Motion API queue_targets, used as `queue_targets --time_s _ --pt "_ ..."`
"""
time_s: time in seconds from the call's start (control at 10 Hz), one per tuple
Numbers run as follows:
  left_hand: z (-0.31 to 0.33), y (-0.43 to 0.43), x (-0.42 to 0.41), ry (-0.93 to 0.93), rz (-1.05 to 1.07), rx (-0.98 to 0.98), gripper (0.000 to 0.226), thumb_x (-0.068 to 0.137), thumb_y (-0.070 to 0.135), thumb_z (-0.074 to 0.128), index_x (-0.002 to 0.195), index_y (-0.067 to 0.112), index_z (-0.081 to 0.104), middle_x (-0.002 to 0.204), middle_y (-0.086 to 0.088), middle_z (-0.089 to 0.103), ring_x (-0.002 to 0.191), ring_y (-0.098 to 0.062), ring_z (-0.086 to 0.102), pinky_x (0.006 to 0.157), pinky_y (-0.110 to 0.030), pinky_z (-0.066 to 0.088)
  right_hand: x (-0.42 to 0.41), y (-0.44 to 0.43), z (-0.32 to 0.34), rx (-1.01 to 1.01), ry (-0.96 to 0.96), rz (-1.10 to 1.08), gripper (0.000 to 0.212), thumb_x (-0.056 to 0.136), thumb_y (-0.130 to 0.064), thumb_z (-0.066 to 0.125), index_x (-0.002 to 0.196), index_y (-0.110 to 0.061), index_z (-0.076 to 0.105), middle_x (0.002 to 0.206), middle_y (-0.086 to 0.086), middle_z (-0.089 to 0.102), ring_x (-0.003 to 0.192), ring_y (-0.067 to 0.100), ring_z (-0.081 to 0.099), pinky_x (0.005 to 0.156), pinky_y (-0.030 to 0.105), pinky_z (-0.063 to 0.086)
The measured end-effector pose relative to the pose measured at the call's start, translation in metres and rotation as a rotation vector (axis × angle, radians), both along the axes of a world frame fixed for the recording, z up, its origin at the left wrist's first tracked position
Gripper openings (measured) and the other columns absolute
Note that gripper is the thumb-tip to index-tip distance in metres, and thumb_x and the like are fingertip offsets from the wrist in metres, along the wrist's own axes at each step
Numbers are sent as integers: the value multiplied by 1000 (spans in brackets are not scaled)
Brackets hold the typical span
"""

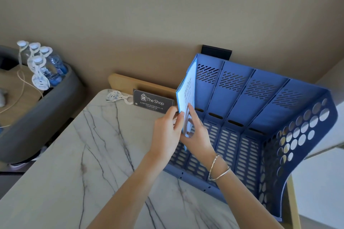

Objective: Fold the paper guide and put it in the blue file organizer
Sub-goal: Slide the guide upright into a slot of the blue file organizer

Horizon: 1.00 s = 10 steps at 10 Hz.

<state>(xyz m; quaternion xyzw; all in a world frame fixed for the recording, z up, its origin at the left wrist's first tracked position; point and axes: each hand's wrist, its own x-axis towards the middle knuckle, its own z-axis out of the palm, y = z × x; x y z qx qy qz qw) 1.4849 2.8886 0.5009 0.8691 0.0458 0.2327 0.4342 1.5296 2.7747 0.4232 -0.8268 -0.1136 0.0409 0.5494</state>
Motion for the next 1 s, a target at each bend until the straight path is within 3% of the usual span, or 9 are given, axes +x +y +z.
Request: queue_targets --time_s 0.2,0.3,0.4,0.5,0.6,0.7,0.8,0.9,1.0 --pt "-5 4 -1 49 16 29 21 99 14 51 91 -3 59 92 -17 75 74 -35 69 60 -45 53 -1 7 -3 -48 -1 -1 99 77 -20 80 148 -50 18 147 -6 43 134 7 43 106 14 38" --pt "-4 3 0 39 21 52 20 98 16 52 91 -2 59 93 -17 75 72 -33 68 58 -46 53 0 6 -3 -73 -2 -10 104 77 -23 80 141 -64 9 146 -8 43 127 -4 44 92 -3 33" --pt "-4 2 -1 40 29 50 23 97 19 54 85 0 58 83 -11 75 66 -25 66 55 -42 52 -2 6 1 -78 -26 -20 106 76 -25 80 136 -70 5 147 -9 40 122 -13 41 90 -1 35" --pt "-5 1 -2 23 23 33 26 96 19 57 77 2 53 69 -3 69 59 -10 59 48 -18 44 -6 4 5 -64 -53 -17 104 77 -25 80 138 -64 7 145 -14 38 134 5 40 103 25 44" --pt "-5 1 -4 8 -1 -2 26 95 19 59 74 10 48 76 -6 74 70 -14 65 49 -3 37 -7 3 7 -51 -46 -28 102 75 -29 80 139 -64 9 147 -9 38 134 8 40 104 33 46" --pt "-5 2 -4 4 4 -14 21 95 19 60 81 4 57 88 -6 77 75 -16 72 54 -5 45 -6 3 8 -41 -26 -40 102 74 -32 79 144 -61 11 149 -7 39 133 9 41 98 24 43" --pt "-4 4 -5 5 0 -42 14 94 17 62 96 3 63 95 -8 77 84 -17 74 65 -12 53 -8 2 9 -33 -19 -47 100 75 -32 78 147 -54 13 149 -10 37 137 10 38 102 26 41" --pt "-4 6 -7 16 -12 -83 19 93 16 64 107 2 62 103 -9 76 91 -18 74 72 -11 53 -10 1 14 -10 -48 -66 99 74 -38 78 148 -50 15 142 -20 34 138 8 36 104 23 36" --pt "-2 8 -15 5 -6 -93 28 91 18 66 116 6 60 107 -6 74 93 -17 72 79 -24 56 -14 -2 21 -8 -56 -86 103 70 -45 78 151 -43 14 149 -12 33 134 0 34 101 19 33"
